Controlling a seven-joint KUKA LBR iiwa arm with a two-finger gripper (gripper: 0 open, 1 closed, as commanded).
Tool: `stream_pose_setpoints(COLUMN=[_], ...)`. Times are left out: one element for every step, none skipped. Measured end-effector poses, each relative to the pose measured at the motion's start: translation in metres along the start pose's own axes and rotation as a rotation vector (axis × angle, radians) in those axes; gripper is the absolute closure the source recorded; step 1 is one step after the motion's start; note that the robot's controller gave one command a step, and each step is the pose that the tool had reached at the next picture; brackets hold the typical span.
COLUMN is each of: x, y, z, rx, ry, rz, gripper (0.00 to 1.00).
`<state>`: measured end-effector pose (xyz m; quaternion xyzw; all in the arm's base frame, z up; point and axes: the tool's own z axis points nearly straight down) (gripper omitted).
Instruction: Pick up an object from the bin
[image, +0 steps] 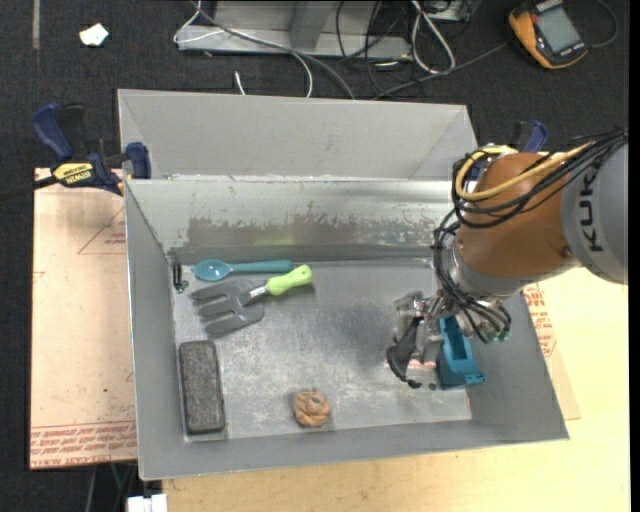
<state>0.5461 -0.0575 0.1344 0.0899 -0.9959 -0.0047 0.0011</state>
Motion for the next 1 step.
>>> stream_pose_setpoints(x=[-0.0441], y=[-0.0089], z=[-0.0704], rx=[-0.002], ry=[-0.002], rz=[-0.046], gripper=[1.00])
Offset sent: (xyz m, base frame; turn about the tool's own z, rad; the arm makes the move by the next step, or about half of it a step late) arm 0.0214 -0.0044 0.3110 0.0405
